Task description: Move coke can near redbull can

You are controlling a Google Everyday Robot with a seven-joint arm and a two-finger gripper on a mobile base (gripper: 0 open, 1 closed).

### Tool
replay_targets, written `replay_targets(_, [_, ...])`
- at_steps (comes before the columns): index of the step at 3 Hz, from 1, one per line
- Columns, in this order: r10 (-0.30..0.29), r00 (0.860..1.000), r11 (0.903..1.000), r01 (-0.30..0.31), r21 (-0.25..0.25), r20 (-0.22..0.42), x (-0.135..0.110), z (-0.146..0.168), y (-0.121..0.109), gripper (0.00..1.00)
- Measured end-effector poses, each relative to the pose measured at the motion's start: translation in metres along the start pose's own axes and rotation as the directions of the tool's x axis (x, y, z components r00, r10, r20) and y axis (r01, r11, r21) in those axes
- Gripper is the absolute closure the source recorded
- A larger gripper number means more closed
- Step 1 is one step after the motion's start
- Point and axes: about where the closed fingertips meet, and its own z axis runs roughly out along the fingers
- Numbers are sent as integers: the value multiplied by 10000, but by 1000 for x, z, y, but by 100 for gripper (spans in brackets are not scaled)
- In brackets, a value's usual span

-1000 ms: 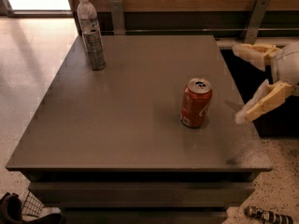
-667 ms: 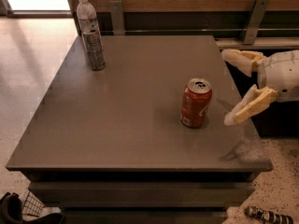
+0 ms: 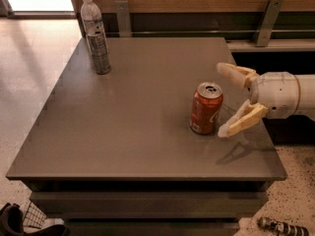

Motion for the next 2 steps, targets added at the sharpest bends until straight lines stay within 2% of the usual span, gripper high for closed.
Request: replay_targets(2, [281,9990,9989,-268,-377,354,14,18,1,0])
